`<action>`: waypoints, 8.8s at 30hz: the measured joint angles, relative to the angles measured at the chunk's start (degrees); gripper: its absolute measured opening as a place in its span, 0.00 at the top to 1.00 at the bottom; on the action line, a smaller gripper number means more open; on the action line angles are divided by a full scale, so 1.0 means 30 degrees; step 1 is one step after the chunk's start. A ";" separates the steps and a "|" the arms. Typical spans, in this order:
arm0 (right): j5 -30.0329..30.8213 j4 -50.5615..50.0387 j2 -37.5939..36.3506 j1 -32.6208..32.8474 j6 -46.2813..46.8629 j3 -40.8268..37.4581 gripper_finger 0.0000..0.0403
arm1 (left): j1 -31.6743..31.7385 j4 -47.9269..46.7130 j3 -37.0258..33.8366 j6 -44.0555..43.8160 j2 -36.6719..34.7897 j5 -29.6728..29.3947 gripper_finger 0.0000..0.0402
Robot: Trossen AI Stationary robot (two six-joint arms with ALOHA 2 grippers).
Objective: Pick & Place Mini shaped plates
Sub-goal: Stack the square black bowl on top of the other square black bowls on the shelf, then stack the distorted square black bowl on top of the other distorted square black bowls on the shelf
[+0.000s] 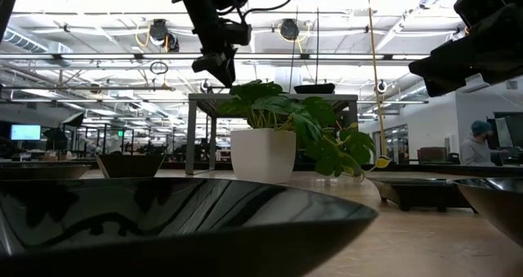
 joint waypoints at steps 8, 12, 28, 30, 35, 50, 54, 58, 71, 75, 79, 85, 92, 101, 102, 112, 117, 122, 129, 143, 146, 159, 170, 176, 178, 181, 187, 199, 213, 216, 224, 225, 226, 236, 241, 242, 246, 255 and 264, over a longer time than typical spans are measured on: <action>0.0000 0.0002 0.0001 0.0000 0.0000 0.0000 0.65 | 0.0000 -0.0553 0.0000 -0.0069 0.0022 0.1157 0.68; 0.0000 0.0002 0.0005 0.0000 0.0000 0.0000 0.65 | 0.0007 -0.1189 0.0000 -0.0369 0.0022 0.1403 0.68; 0.0000 0.0004 0.0005 0.0000 0.0000 0.0000 0.65 | 0.0405 -0.0454 -0.0006 -0.0606 0.0482 0.2396 0.69; 0.0000 -0.0001 0.0005 0.0000 0.0000 0.0000 0.65 | 0.0427 -0.0354 0.0007 -0.0546 0.0591 0.2474 0.71; 0.0000 0.0001 0.0007 0.0000 0.0000 0.0000 0.65 | 0.0408 -0.0404 -0.0007 -0.0500 0.0619 0.2518 0.85; 0.0000 -0.0003 0.0007 0.0000 0.0000 0.0000 0.65 | 0.0430 -0.0415 -0.0007 -0.0815 0.0626 0.2354 0.98; 0.0000 -0.0001 0.0002 0.0000 0.0000 -0.0002 0.65 | 0.0384 -0.0422 -0.0007 -0.1448 0.0626 0.1917 0.98; 0.0000 -0.0003 0.0007 0.0000 0.0000 0.0000 0.65 | 0.0176 -0.0458 -0.0007 -0.1848 0.0571 0.1257 0.97; 0.0000 0.0004 0.0002 0.0000 0.0000 0.0000 0.65 | -0.0687 -0.0804 -0.0007 -0.4506 -0.1087 0.1146 0.67; 0.0000 0.0048 0.0000 0.0000 0.0000 0.0000 0.65 | -0.1406 -0.1263 -0.0007 -0.5952 -0.1751 0.1134 0.61; 0.0000 0.0017 0.0002 0.0000 0.0000 -0.0002 0.65 | -0.2348 -0.2717 0.0007 -0.8714 -0.2048 0.2428 0.58; 0.0000 0.0004 0.0002 0.0000 0.0000 0.0000 0.65 | -0.4294 -0.7569 0.0007 -1.4920 -0.1687 0.6724 0.55; 0.0000 -0.0002 0.0004 0.0000 0.0000 0.0000 0.65 | -0.7890 -0.8816 -0.1759 -1.8807 -0.1663 0.6312 0.55; 0.0000 0.0001 0.0004 0.0000 0.0000 -0.0002 0.65 | -1.0772 -0.7100 -0.4799 -2.5300 -0.1710 0.3987 0.55; 0.0000 -0.0003 0.0007 0.0000 0.0000 -0.0006 0.65 | -1.0969 -0.7092 -0.5061 -2.5855 -0.1720 0.3860 0.55; 0.0000 -0.0002 0.0001 0.0000 0.0000 -0.0006 0.65 | -1.1600 -0.4431 -0.8718 -2.8202 -0.1698 0.2607 0.55; 0.0000 -0.0002 0.0006 0.0000 0.0000 -0.0007 0.65 | -1.1270 -0.2307 -1.0264 -2.8137 -0.1691 0.2504 0.55; 0.0000 -0.0003 0.0007 0.0000 0.0000 -0.0007 0.65 | -1.1054 -0.0814 -1.1560 -2.8137 -0.1691 0.2504 0.55; 0.0000 -0.0042 0.0006 0.0000 -0.0007 -0.0005 0.65 | -1.0856 0.0512 -1.2915 -2.8130 -0.1691 0.2489 0.57; 0.0000 -0.0149 0.0000 0.0000 -0.0007 -0.0007 0.65 | -1.2376 0.4086 -1.2865 -2.7423 -0.1691 0.3313 0.97; 0.0000 -0.0149 0.0001 0.0000 -0.0007 -0.0007 0.65 | -1.3368 0.4788 -1.2451 -2.7204 -0.1691 0.3516 0.99; 0.0000 0.0099 0.0004 0.0000 -0.0005 -0.0007 0.65 | -1.7328 1.3176 -1.2145 -2.4672 -0.1137 0.1971 0.98; 0.0003 0.0533 0.0007 0.0000 0.0000 -0.0007 0.65 | -1.7785 1.6043 -1.0164 -1.7731 0.3202 0.1995 0.98; 0.0005 0.1042 0.0007 0.0000 0.0000 -0.0007 0.65 | -1.7624 1.4468 -0.7333 -1.4945 0.5808 0.2496 0.97; 0.0000 0.1312 0.0007 0.0000 0.0030 -0.0007 0.65 | -1.7646 1.3475 -0.6660 -1.4325 0.6270 0.2334 0.94; 0.0006 0.1531 0.0007 0.0000 0.0590 -0.0007 0.65 | -1.7661 1.2893 -0.5989 -1.4267 0.6418 0.2338 0.92; 0.0015 0.1585 0.0007 0.0000 0.0721 -0.0007 0.64 | -1.7675 1.2820 -0.5530 -1.4467 0.6418 0.2285 0.86; -0.1084 0.1450 0.1861 0.0000 -0.0371 0.1971 0.45 | -1.7894 1.0398 -0.3812 -1.5169 0.5273 0.2132 0.62; -0.2583 -0.5685 1.0834 -0.0036 -0.6943 0.9858 0.46 | -1.7879 0.7467 -0.3133 -2.2955 -0.0064 0.2214 0.58; -0.3560 -0.5422 1.2658 -0.0029 -0.7977 1.1046 0.47 | -1.7967 0.7534 -0.3136 -2.3870 -0.0868 0.2297 0.58; -0.4040 -0.5200 1.5919 -0.0036 -1.0869 1.3373 0.48 | -1.8131 0.7990 -0.3173 -2.3962 -0.1636 0.2701 0.58; -0.4022 -0.5084 1.6251 -0.0056 -1.1079 1.3649 0.48 | -1.8107 0.8083 -0.3132 -2.4063 -0.1647 0.2723 0.58; -0.4054 -0.4711 1.6632 -0.0093 -1.1168 1.3914 0.48 | -1.8105 0.8003 -0.3128 -2.4076 -0.1647 0.2715 0.58; -0.4561 -0.3808 1.9087 -0.0553 -1.1162 1.4910 0.52 | -1.8134 0.7848 -0.3155 -2.4122 -0.1625 0.2708 0.58; -0.4501 -0.4039 1.9166 -0.0891 -1.0930 1.4972 0.58 | -1.8127 0.7811 -0.3155 -2.4137 -0.1625 0.2700 0.58; -0.4495 -0.4039 1.9176 -0.0918 -1.0811 1.4972 0.60 | -1.8127 0.7827 -0.3155 -2.4144 -0.1625 0.2699 0.58; -0.4495 -0.4233 1.9169 -0.0918 -1.0491 1.4972 0.73 | -1.8134 0.7821 -0.3155 -2.4224 -0.1625 0.2700 0.58; -0.4495 -0.4875 1.9161 -0.0915 -1.0499 1.4965 0.98 | -1.8149 0.7826 -0.3155 -2.4705 -0.1625 0.2700 0.58; -0.4512 -0.5042 1.7286 -0.0361 -0.9899 1.4936 1.00 | -1.8149 0.7840 -0.3155 -2.4845 -0.1625 0.2700 0.58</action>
